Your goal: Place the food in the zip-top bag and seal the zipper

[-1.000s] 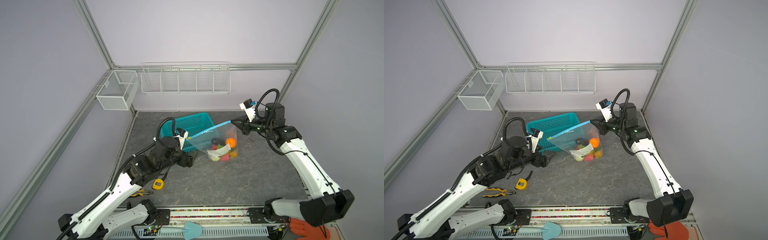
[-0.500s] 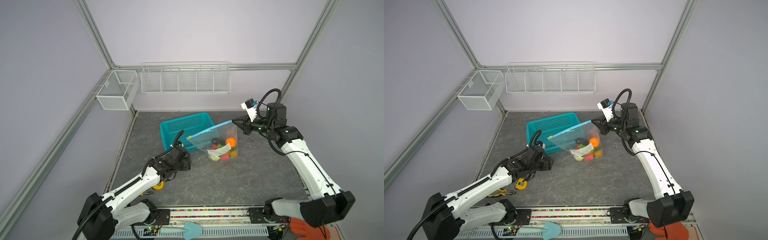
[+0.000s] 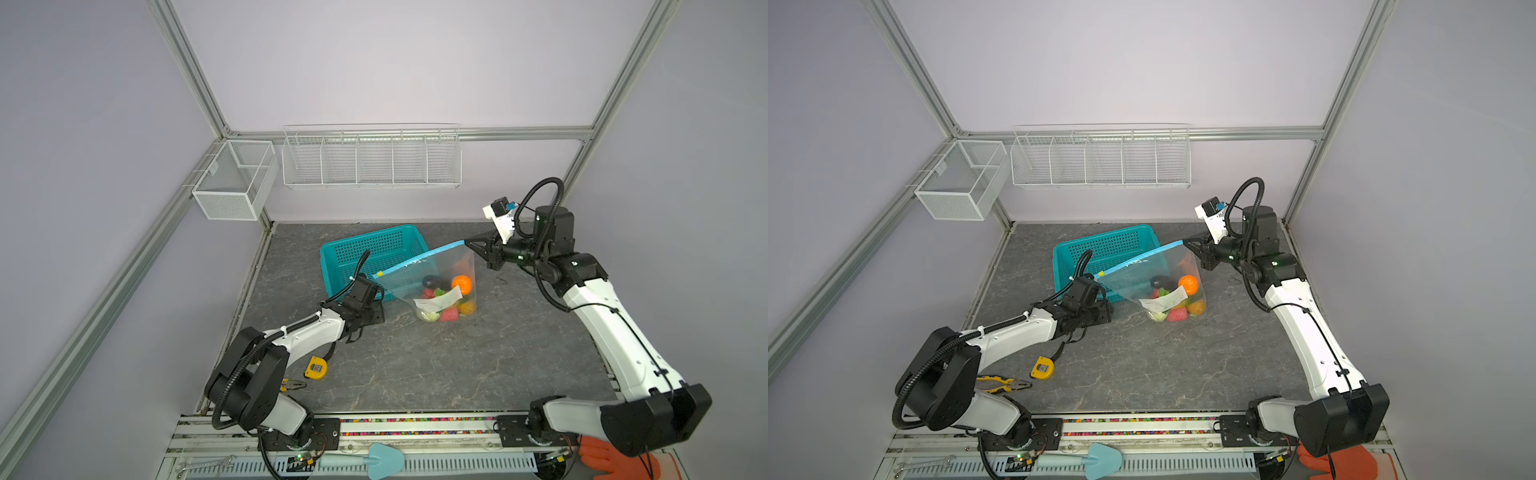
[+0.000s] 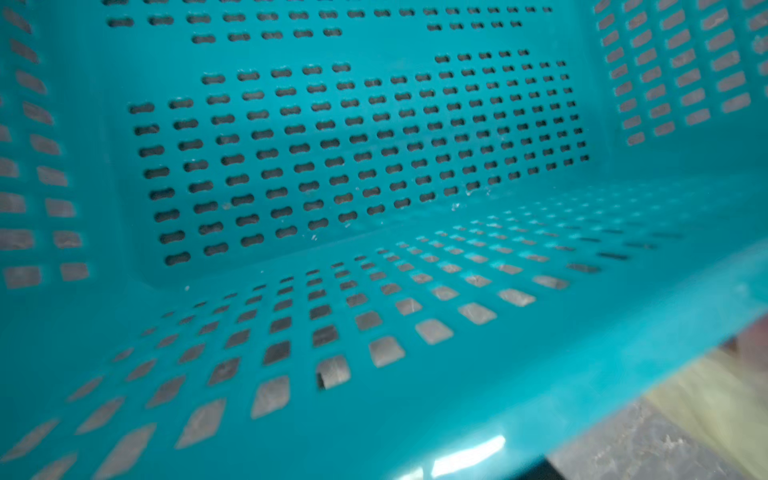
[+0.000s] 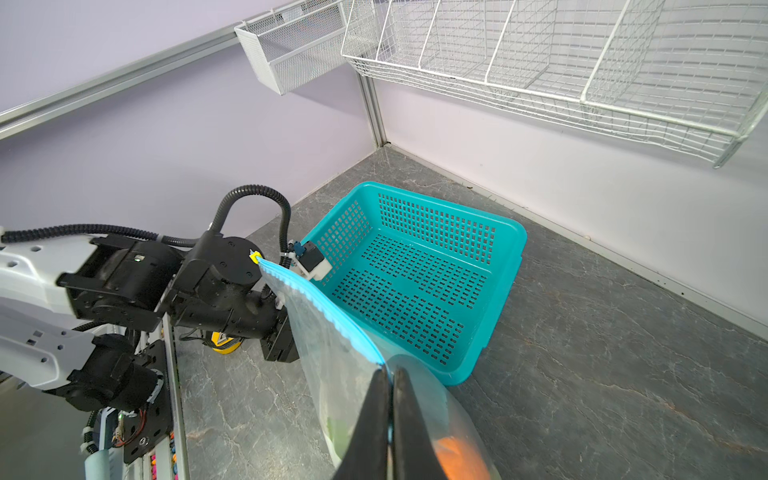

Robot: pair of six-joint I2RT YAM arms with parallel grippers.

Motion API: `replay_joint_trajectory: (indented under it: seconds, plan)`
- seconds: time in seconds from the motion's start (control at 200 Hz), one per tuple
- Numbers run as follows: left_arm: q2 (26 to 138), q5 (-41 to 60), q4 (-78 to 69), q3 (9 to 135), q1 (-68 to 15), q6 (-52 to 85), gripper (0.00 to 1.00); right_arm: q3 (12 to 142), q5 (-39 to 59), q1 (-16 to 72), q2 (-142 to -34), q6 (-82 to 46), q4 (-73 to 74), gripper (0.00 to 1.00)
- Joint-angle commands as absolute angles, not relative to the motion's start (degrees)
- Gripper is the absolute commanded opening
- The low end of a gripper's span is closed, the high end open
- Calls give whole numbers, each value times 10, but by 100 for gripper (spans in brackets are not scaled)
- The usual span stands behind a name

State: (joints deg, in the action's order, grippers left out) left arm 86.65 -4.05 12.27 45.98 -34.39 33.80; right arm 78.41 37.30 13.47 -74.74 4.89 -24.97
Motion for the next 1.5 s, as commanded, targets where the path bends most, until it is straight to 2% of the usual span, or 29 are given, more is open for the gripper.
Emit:
replay_joint_trajectory:
  seconds: [0.0, 0.415, 0.85, 0.935, 1.075, 1.22, 1.499]
  plan:
    - [887, -45, 76, 500, -321, 326, 52, 784, 380, 132, -732, 44, -235, 7]
    - [1037, -14, 92, 646, -277, 298, 47, 787, 378, 133, -727, 40, -239, 7]
    - [1033, -2, 102, 667, -257, 279, 47, 783, 365, 137, -741, 40, -229, 7]
    - [990, -1, 123, 644, -257, 271, 51, 794, 359, 143, -755, 43, -232, 7]
    - [888, 5, 177, 605, -257, 259, 65, 778, 354, 144, -762, 41, -205, 7]
    - [790, 71, 191, 597, -257, 225, 70, 779, 361, 144, -767, 53, -214, 7]
    - [723, 202, 232, 687, -246, 159, 84, 786, 389, 146, -770, 56, -212, 7]
